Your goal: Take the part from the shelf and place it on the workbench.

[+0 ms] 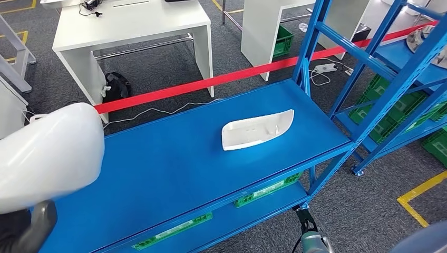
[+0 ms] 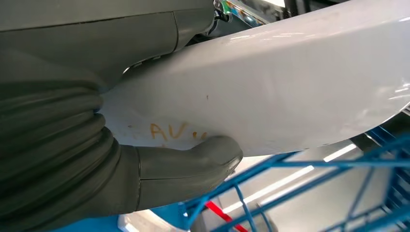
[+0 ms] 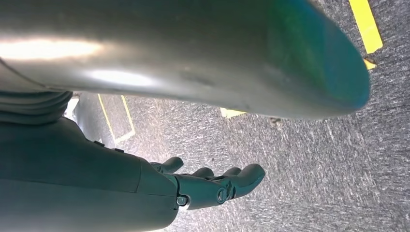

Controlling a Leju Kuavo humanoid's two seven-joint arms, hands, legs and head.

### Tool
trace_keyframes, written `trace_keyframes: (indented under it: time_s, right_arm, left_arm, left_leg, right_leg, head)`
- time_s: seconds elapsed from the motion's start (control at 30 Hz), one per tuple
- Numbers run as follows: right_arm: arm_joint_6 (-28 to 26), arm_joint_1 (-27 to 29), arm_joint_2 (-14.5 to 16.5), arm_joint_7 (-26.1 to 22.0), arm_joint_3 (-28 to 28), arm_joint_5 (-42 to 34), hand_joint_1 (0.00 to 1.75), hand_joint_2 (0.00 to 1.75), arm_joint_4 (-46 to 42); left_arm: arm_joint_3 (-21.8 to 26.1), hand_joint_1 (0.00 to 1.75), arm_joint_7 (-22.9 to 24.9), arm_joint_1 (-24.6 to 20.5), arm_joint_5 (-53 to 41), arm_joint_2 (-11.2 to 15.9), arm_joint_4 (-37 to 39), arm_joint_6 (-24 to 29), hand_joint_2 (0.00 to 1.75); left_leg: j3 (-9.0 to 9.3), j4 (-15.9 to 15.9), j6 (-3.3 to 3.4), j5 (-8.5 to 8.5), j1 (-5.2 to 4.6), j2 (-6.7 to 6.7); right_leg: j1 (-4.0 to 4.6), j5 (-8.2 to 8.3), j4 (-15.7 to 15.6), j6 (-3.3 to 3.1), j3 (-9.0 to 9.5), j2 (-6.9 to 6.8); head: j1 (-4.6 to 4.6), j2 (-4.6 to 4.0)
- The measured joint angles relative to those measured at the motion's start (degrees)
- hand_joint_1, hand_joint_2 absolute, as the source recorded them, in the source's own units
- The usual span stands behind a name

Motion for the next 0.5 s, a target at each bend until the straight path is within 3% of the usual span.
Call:
trace_keyframes:
  time_s: [0.07, 0.13, 0.23, 0.27, 0.3, 0.33, 0.43, 0.5]
  right_arm:
    - [0.1, 0.0, 0.1, 0.0, 0.0, 0.2, 0.00, 0.00, 0.0]
    - [0.1, 0.0, 0.2, 0.0, 0.0, 0.5, 0.00, 0.00, 0.0]
    - [0.0, -0.1, 0.2, 0.0, 0.0, 1.0, 0.00, 0.00, 0.0]
    - [0.0, -0.1, 0.2, 0.1, 0.0, 1.0, 0.00, 0.00, 0.0]
    - [0.0, 0.0, 0.1, 0.1, 0.0, 1.1, 0.00, 0.00, 0.0]
    - [-0.1, 0.0, 0.1, 0.1, 0.0, 1.2, 0.00, 0.00, 0.0]
    - [-0.1, -0.2, -0.1, 0.0, 0.0, 1.6, 0.00, 0.00, 0.0]
    - [0.0, -0.4, -0.1, 0.0, 0.0, 1.7, 0.00, 0.00, 0.0]
  left_arm:
    - [-0.1, 1.75, -0.1, 0.5, 0.2, 0.2, -1.3, -0.6, 1.75]
    - [-0.1, 1.75, -0.2, 0.9, 0.2, 0.3, -2.3, -0.8, 1.75]
    - [-0.1, 1.75, -0.3, 2.2, 0.0, 0.5, -3.1, -0.9, 1.75]
    - [-0.1, 1.75, -0.2, 2.7, -0.2, 0.7, -3.2, -0.9, 1.75]
    - [-0.1, 1.75, -0.2, 3.3, -0.4, 0.8, -3.3, -0.9, 1.75]
    - [-0.1, 1.75, -0.1, 3.8, -0.7, 0.9, -3.4, -0.8, 1.75]
    - [0.0, 1.75, 0.0, 5.3, -1.1, 1.4, -3.9, -0.4, 1.75]
    - [0.1, 1.75, 0.0, 6.0, -1.2, 1.8, -4.3, -0.2, 1.75]
  left_leg:
    - [0.39, -0.6, 0.34, 0.52, 0.22, 0.09]
    - [0.93, -1.8, 0.79, 1.40, 0.64, 0.30]
    - [0.73, -2.1, 1.11, 1.83, 0.84, 0.60]
    - [0.45, -1.9, 1.06, 1.86, 0.87, 0.66]
    - [0.10, -1.7, 0.96, 1.92, 0.94, 0.70]
    - [-0.33, -1.3, 0.79, 2.01, 1.06, 0.71]
    - [-1.64, 0.1, -0.19, 2.25, 1.34, 0.57]
    - [-1.99, 0.7, -0.98, 2.33, 1.21, 0.39]
  right_leg:
    - [0.02, 0.00, -0.1, 0.36, 0.27, 0.03]
    - [0.23, -1.80, 1.6, 0.61, -0.15, 0.01]
    - [0.30, -7.84, 11.0, 0.93, -3.66, -0.05]
    - [0.23, -8.81, 13.6, 1.09, -4.44, -0.05]
    - [0.12, -8.64, 14.0, 1.25, -4.24, -0.06]
    - [-0.03, -7.52, 12.2, 1.42, -2.93, -0.08]
    - [-0.27, -4.06, 2.6, 1.69, 2.96, -0.04]
    - [-0.13, -3.70, 1.4, 0.82, 3.41, 0.11]
  head:
    - [0.00, 0.00]
    - [0.12, 0.00]
    - [0.34, 0.00]
    - [0.37, 0.00]
    - [0.36, 0.00]
    - [0.37, 0.00]
    - [0.54, 0.00]
    - [0.67, 0.00]
